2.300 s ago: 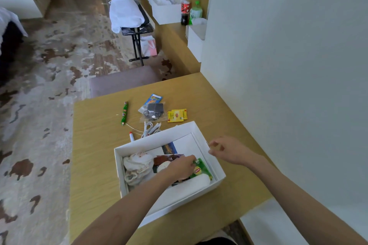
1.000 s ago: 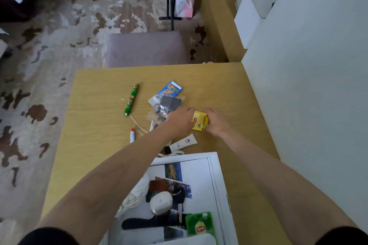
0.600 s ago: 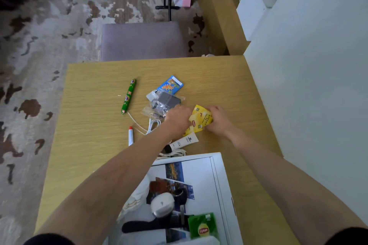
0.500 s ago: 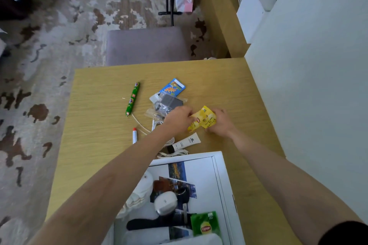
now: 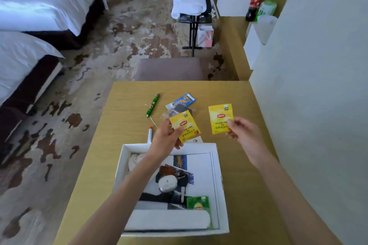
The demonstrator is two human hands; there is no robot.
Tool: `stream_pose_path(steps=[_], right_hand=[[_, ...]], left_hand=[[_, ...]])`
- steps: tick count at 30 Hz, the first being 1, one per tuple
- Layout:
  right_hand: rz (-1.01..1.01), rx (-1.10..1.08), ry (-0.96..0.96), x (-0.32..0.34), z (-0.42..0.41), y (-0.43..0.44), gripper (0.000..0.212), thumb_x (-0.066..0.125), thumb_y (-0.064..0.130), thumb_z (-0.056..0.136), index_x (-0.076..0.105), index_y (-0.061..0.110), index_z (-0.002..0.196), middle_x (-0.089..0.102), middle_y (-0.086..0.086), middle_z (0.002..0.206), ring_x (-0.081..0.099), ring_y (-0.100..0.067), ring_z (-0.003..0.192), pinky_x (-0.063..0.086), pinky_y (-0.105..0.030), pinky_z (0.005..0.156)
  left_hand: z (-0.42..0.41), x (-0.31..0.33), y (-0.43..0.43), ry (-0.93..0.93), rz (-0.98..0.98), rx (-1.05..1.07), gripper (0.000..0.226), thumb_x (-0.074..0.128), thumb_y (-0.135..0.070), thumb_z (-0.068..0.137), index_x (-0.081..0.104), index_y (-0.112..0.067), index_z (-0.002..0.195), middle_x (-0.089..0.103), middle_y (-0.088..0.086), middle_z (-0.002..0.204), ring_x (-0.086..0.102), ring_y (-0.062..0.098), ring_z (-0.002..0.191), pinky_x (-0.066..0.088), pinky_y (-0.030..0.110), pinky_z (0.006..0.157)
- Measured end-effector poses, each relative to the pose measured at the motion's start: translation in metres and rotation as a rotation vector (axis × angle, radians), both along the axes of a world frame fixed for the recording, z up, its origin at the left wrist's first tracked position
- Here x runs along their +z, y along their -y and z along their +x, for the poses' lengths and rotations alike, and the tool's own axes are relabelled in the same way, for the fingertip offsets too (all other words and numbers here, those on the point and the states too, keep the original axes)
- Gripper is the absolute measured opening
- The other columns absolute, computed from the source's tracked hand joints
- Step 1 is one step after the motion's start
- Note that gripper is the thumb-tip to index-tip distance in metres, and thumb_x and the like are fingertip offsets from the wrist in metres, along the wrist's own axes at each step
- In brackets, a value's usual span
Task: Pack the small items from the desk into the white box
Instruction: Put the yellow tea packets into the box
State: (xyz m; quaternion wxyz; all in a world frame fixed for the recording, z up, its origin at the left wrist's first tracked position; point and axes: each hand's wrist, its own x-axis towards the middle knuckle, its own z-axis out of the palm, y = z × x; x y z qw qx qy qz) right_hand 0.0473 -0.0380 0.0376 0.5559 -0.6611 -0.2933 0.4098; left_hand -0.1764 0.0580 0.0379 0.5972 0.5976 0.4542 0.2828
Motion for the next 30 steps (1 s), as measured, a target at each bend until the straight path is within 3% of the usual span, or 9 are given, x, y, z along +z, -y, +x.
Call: stream_pose_path(steps=[5, 11, 14, 18, 20, 22, 26, 28, 30], right_hand=[[0.061, 0.193, 0.043, 0.046, -0.052, 0.045, 0.011, 0.068, 0.029, 0.089, 0.072, 0.019, 0.089, 0.071, 0.001, 0.077, 0.059, -0.006, 0.065, 0.048, -0.019, 0.061], [0.103, 0.164, 0.135, 0.043, -0.102, 0.064, 0.015, 0.072, 0.026, 0.085, 0.064, 0.014, 0.080, 0.067, 0.004, 0.065, 0.060, -0.004, 0.058, 0.044, -0.015, 0.054], [0.080, 0.136, 0.198, 0.033, -0.124, 0.071, 0.019, 0.069, 0.036, 0.086, 0.060, 0.021, 0.078, 0.065, 0.001, 0.071, 0.059, -0.010, 0.066, 0.046, -0.023, 0.060], [0.086, 0.080, 0.238, 0.028, -0.143, 0.075, 0.026, 0.070, 0.040, 0.084, 0.056, 0.021, 0.072, 0.058, 0.009, 0.063, 0.052, -0.005, 0.060, 0.041, -0.018, 0.057], [0.047, 0.056, 0.272, 0.025, -0.148, 0.077, 0.024, 0.072, 0.044, 0.081, 0.056, 0.025, 0.078, 0.061, 0.010, 0.072, 0.056, -0.004, 0.067, 0.042, -0.017, 0.060], [-0.012, 0.049, 0.331, 0.026, -0.150, 0.077, 0.029, 0.073, 0.045, 0.080, 0.053, 0.034, 0.098, 0.059, 0.014, 0.096, 0.056, -0.002, 0.085, 0.041, -0.017, 0.067], [-0.068, 0.401, 0.645, 0.038, -0.137, 0.067, 0.057, 0.069, 0.033, 0.087, 0.040, 0.033, 0.137, 0.044, 0.019, 0.132, 0.042, 0.002, 0.116, 0.035, -0.015, 0.087], [-0.160, 0.599, 0.807, 0.044, -0.130, 0.061, 0.040, 0.065, 0.029, 0.090, 0.052, 0.028, 0.128, 0.055, 0.013, 0.123, 0.049, -0.004, 0.110, 0.038, -0.019, 0.081], [-0.280, 0.688, 0.865, 0.046, -0.125, 0.060, 0.015, 0.062, 0.028, 0.091, 0.060, 0.025, 0.106, 0.062, 0.008, 0.097, 0.057, -0.014, 0.087, 0.041, -0.026, 0.067]], left_hand=[[-0.019, 0.022, 0.059, 0.034, 0.003, -0.076, 0.016, 0.054, -0.019, 0.096, 0.052, -0.010, 0.109, 0.068, 0.011, 0.075, 0.061, 0.017, 0.055, 0.053, 0.026, 0.054], [-0.049, 0.039, 0.098, 0.149, -0.036, -0.033, 0.023, 0.040, -0.021, 0.102, 0.058, -0.008, 0.107, 0.064, 0.013, 0.079, 0.060, 0.020, 0.062, 0.049, 0.026, 0.051], [-0.063, 0.038, 0.104, 0.148, -0.069, -0.028, 0.033, 0.040, -0.030, 0.101, 0.061, -0.004, 0.101, 0.063, 0.014, 0.081, 0.059, 0.024, 0.069, 0.048, 0.027, 0.053], [-0.077, 0.029, 0.102, 0.169, 0.019, -0.165, 0.013, 0.053, -0.017, 0.096, 0.064, -0.017, 0.102, 0.069, -0.002, 0.072, 0.063, 0.012, 0.063, 0.049, 0.022, 0.049], [-0.083, 0.024, 0.099, 0.131, 0.049, -0.192, 0.013, 0.052, -0.013, 0.096, 0.063, -0.017, 0.102, 0.071, -0.005, 0.070, 0.064, 0.008, 0.059, 0.049, 0.021, 0.047], [-0.087, 0.019, 0.097, 0.057, 0.108, -0.233, 0.015, 0.050, -0.011, 0.097, 0.062, -0.016, 0.102, 0.070, -0.008, 0.072, 0.063, 0.006, 0.060, 0.049, 0.022, 0.047], [-0.086, 0.007, 0.094, -0.146, 0.223, -0.397, 0.015, 0.047, -0.013, 0.098, 0.060, -0.013, 0.106, 0.062, -0.013, 0.075, 0.057, -0.004, 0.059, 0.046, 0.022, 0.058], [-0.084, 0.003, 0.094, -0.221, 0.260, -0.461, 0.019, 0.046, -0.015, 0.098, 0.059, -0.010, 0.112, 0.065, -0.002, 0.084, 0.058, 0.003, 0.063, 0.046, 0.026, 0.062], [-0.079, -0.001, 0.094, -0.285, 0.286, -0.511, 0.021, 0.046, -0.015, 0.098, 0.059, -0.008, 0.112, 0.065, 0.008, 0.091, 0.057, 0.019, 0.073, 0.045, 0.028, 0.067]])
